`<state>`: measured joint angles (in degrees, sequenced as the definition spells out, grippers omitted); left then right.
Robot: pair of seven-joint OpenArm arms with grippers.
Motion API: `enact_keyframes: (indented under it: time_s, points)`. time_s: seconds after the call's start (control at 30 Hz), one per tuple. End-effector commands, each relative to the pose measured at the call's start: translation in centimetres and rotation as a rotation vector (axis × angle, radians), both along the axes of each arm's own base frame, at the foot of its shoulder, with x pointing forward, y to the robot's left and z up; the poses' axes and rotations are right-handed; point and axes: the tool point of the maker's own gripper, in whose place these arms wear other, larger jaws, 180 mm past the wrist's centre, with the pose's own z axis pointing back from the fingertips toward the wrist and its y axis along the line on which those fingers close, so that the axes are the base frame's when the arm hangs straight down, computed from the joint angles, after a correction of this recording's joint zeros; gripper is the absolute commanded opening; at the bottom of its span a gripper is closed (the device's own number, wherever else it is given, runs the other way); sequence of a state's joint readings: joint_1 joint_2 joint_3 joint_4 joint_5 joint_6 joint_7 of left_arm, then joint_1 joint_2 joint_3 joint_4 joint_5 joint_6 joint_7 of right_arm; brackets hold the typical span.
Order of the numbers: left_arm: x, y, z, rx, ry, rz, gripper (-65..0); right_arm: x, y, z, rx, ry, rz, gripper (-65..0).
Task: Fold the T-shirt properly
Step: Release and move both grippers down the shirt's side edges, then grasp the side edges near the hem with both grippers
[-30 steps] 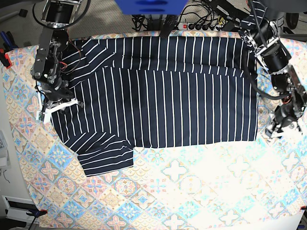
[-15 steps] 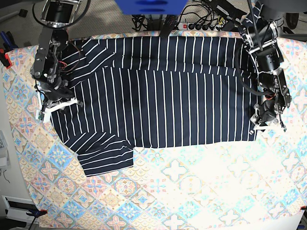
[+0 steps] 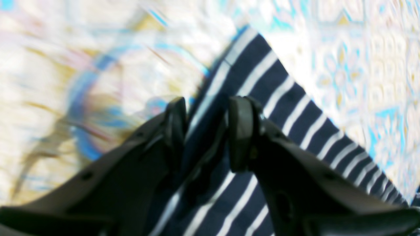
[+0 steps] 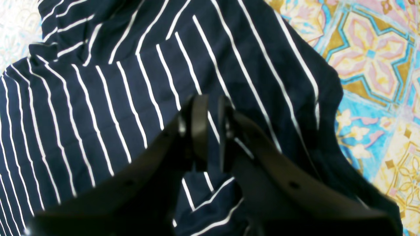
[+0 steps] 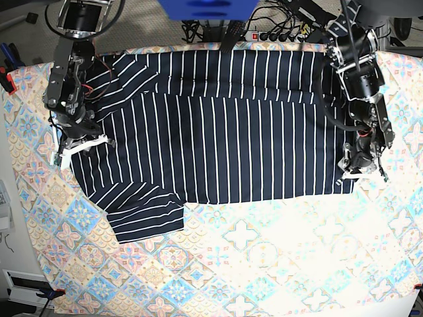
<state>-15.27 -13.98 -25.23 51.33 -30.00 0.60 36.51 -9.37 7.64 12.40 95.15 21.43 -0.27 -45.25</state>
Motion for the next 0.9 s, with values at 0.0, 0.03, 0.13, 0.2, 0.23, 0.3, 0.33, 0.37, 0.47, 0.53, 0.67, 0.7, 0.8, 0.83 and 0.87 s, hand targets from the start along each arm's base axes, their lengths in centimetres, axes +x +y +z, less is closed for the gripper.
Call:
enact_keyframes:
  time_s: [0.0,0.03,0.13,0.2,0.23,0.3,0.33,0.37,0.47,0.53,0.67,0.7,0.8,0.83,0.87]
  points:
    - [1.0,0.7,1.4,0.018,-0.034,-0.001,-43.7,1.1,-0.4,1.6,-0.016,-0.058,0.002,-59.0]
    - [1.0,0.5,1.3,0.015,-0.033,-0.002,-43.7,1.1,-0.4,1.7,-0.017,-0.060,0.003,-59.0]
    - [1.0,-0.1,1.0,0.003,-0.027,-0.007,-44.0,1.0,-0.5,1.6,-0.017,-0.058,0.001,-59.0]
    - [0.6,-0.5,0.5,-0.004,-0.017,-0.009,-44.1,1.0,-0.5,1.6,-0.017,-0.058,0.001,-59.0]
    - [0.3,-0.6,0.2,-0.006,-0.010,-0.011,-44.3,1.0,-0.5,1.6,-0.017,-0.058,0.001,-59.0]
    - [0.0,-0.7,0.0,-0.007,-0.006,-0.013,-47.6,1.0,-0.5,1.6,-0.017,-0.058,0.001,-59.0]
    - [0.0,-0.7,0.0,-0.008,-0.007,-0.012,-51.5,1.0,-0.5,1.6,-0.017,-0.058,0.001,-59.0]
    - [0.0,-0.7,0.0,-0.011,-0.004,-0.014,-56.9,1.0,-0.5,1.6,-0.017,-0.058,0.001,-59.0]
    - [-0.1,-1.0,-0.1,-0.027,0.009,-0.023,-65.0,1.0,-0.5,1.7,-0.017,-0.060,0.001,-59.3]
    - [-0.1,-0.9,0.0,-0.029,0.006,-0.019,-65.0,1.0,-0.5,1.6,-0.022,-0.058,0.001,-59.4]
    - [0.1,0.4,1.3,0.009,-0.020,-0.019,-65.0,1.3,-1.0,1.8,-0.032,-0.063,-0.006,-59.1]
    - [-0.2,0.5,1.5,0.021,-0.024,-0.023,-65.0,1.7,-1.4,2.2,-0.051,-0.071,-0.006,-59.0]
    - [-0.7,0.8,3.2,0.073,-0.062,-0.045,-65.0,3.0,-2.8,3.4,-0.152,-0.077,0.004,-59.0]
    - [-1.0,0.8,3.6,0.086,-0.068,-0.052,-65.0,3.4,-3.1,3.7,-0.177,-0.078,0.003,-59.0]
    - [-1.3,0.8,3.9,0.095,-0.068,-0.063,-65.0,3.7,-3.4,3.9,-0.203,-0.078,0.002,-59.0]
